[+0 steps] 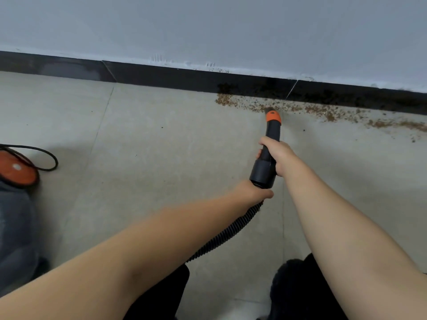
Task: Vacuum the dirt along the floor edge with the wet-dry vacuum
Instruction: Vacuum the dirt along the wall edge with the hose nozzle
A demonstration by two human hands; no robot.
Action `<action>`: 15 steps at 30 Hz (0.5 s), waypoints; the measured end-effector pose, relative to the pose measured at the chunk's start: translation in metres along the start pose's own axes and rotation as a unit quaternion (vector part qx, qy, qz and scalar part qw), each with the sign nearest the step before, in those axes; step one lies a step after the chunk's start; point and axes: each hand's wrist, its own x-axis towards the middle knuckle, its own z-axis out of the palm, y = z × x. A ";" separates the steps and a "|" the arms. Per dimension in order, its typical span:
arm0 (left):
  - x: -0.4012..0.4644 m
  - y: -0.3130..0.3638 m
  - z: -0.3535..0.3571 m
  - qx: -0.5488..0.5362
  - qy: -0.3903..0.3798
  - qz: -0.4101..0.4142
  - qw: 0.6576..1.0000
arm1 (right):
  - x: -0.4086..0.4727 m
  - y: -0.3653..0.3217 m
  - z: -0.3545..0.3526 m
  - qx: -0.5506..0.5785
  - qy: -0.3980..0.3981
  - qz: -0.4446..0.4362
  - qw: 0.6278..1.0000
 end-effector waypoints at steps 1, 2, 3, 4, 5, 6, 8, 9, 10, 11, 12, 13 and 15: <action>0.001 0.003 0.000 -0.011 0.004 0.001 1.000 | 0.000 -0.005 0.002 -0.008 -0.011 0.001 1.000; 0.002 0.005 -0.002 -0.022 0.007 0.001 1.000 | 0.000 -0.009 0.005 -0.018 -0.023 0.002 1.000; 0.002 0.004 -0.004 -0.035 0.008 0.001 0.999 | -0.001 -0.012 0.011 -0.033 -0.036 0.001 0.999; 0.002 0.003 -0.007 -0.049 0.008 -0.001 0.999 | -0.002 -0.014 0.018 -0.053 -0.048 0.000 0.997; 0.001 0.000 -0.010 -0.062 0.011 -0.004 0.998 | -0.004 -0.014 0.026 -0.072 -0.059 -0.004 0.996; 0.001 -0.003 -0.013 -0.073 0.015 -0.009 0.997 | -0.006 -0.013 0.035 -0.087 -0.069 -0.008 0.994; 0.003 -0.012 -0.019 -0.085 0.029 -0.015 0.996 | -0.008 -0.009 0.048 -0.105 -0.087 -0.017 0.991; 0.003 -0.015 -0.022 -0.087 0.037 -0.016 0.995 | -0.008 -0.008 0.053 -0.110 -0.093 -0.018 0.989; 0.004 -0.017 -0.025 -0.091 0.043 -0.017 0.995 | -0.008 -0.007 0.058 -0.114 -0.099 -0.018 0.988; 0.005 -0.018 -0.027 -0.093 0.047 -0.015 0.994 | -0.008 -0.007 0.060 -0.111 -0.104 -0.018 0.988; 0.006 -0.017 -0.029 -0.093 0.050 -0.012 0.994 | -0.007 -0.007 0.062 -0.103 -0.106 -0.018 0.989; 0.007 -0.016 -0.032 -0.092 0.051 -0.008 0.994 | -0.005 -0.008 0.063 -0.092 -0.104 -0.018 0.990; 0.008 -0.012 -0.034 -0.077 0.045 -0.006 0.996 | -0.002 -0.009 0.059 -0.073 -0.089 -0.016 0.993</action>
